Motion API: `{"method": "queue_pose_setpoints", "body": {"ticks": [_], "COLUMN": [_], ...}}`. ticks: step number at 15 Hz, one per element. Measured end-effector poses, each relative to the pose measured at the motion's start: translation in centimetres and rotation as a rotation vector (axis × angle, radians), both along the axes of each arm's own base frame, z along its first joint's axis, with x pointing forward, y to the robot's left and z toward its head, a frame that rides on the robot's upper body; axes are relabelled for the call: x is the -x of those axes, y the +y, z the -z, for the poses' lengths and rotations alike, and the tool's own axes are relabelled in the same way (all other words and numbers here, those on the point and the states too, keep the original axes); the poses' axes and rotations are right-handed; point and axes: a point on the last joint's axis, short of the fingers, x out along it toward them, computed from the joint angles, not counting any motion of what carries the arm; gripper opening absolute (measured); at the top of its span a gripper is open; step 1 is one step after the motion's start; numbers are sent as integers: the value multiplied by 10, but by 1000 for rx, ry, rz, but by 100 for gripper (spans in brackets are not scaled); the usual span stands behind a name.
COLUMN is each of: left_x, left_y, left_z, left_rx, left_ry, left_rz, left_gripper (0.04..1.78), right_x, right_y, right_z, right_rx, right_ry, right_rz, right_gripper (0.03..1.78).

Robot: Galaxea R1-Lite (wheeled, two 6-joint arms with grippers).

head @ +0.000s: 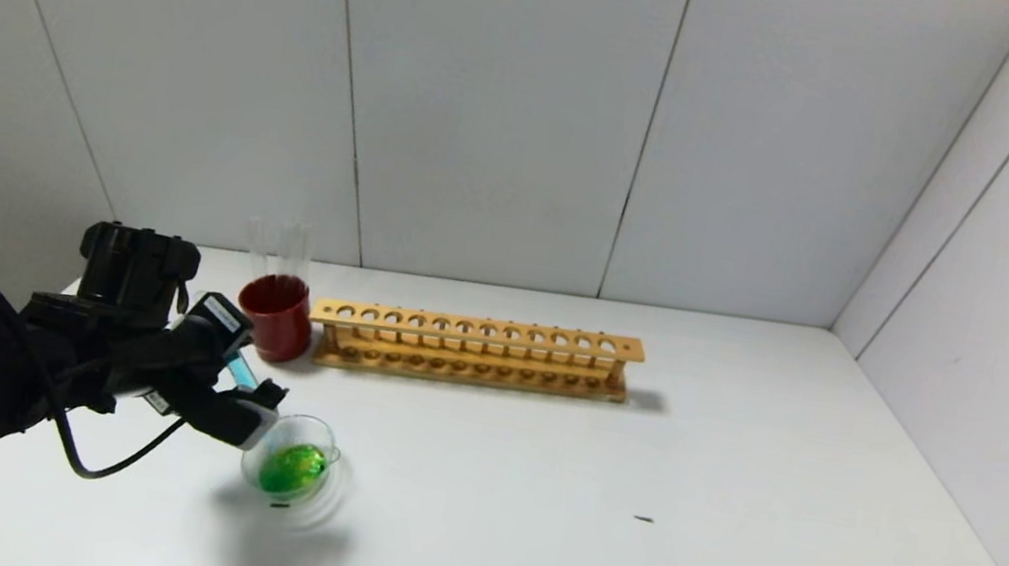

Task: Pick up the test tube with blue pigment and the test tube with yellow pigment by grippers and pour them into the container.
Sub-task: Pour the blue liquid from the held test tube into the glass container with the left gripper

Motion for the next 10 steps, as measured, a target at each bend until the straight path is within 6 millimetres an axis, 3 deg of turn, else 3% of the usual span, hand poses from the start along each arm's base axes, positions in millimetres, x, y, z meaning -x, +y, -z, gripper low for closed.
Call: {"method": "queue_pose_setpoints", "body": {"ticks": [10], "left_x": [-1], "left_y": [-7], "left_z": [-7], "left_rx": [-131], "left_ry": [-35], "left_rz": [39], "left_gripper": [32], "right_x": [0], "right_y": [0], "right_z": [0], "right_rx": [0], "right_ry": [0], "right_rz": [0], "right_gripper": [175]}}
